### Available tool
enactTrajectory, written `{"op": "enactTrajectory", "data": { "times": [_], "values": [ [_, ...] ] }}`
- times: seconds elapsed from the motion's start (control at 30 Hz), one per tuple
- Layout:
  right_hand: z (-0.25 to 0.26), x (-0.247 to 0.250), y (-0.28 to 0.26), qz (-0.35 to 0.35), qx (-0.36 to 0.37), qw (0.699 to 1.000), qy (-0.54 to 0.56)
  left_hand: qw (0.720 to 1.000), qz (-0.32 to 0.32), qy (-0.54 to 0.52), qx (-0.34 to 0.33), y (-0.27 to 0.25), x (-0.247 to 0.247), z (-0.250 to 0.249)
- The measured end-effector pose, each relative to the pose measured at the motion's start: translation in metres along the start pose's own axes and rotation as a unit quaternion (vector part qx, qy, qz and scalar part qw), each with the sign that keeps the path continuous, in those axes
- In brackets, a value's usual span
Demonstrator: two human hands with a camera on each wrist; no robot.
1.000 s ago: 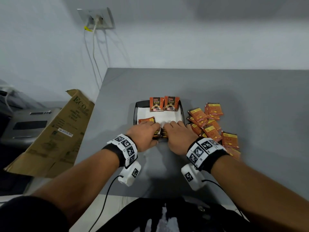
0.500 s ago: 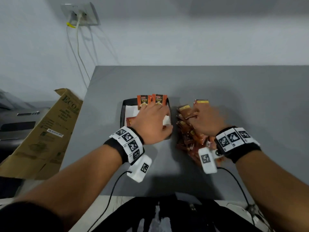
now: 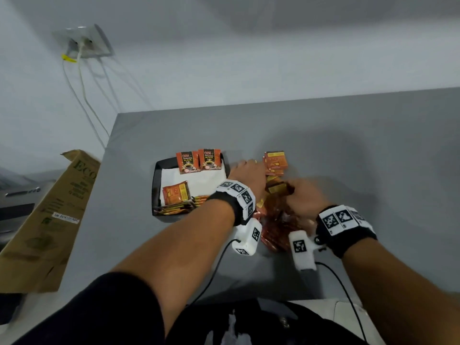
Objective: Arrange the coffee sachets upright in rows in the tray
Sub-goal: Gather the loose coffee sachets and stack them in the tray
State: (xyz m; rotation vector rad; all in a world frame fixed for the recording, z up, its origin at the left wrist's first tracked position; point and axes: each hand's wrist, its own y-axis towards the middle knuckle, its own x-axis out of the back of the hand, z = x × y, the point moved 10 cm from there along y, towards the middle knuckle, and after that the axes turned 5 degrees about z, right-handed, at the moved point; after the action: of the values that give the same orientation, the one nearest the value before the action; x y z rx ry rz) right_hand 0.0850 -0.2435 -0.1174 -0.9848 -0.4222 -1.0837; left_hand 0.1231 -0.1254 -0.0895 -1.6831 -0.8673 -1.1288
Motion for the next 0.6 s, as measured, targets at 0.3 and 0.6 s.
{"op": "enactTrajectory", "data": {
  "times": [0.3, 0.6],
  "values": [
    [-0.022, 0.088, 0.019, -0.076, -0.024, 0.993, 0.082, 0.995, 0.061, -0.028, 0.074, 0.022, -0.014, 0.000],
    [-0.002, 0.062, 0.090, -0.005, -0.053, 0.999, -0.007, 0.995, -0.034, -0.072, 0.058, 0.015, 0.042, 0.004]
  ]
}}
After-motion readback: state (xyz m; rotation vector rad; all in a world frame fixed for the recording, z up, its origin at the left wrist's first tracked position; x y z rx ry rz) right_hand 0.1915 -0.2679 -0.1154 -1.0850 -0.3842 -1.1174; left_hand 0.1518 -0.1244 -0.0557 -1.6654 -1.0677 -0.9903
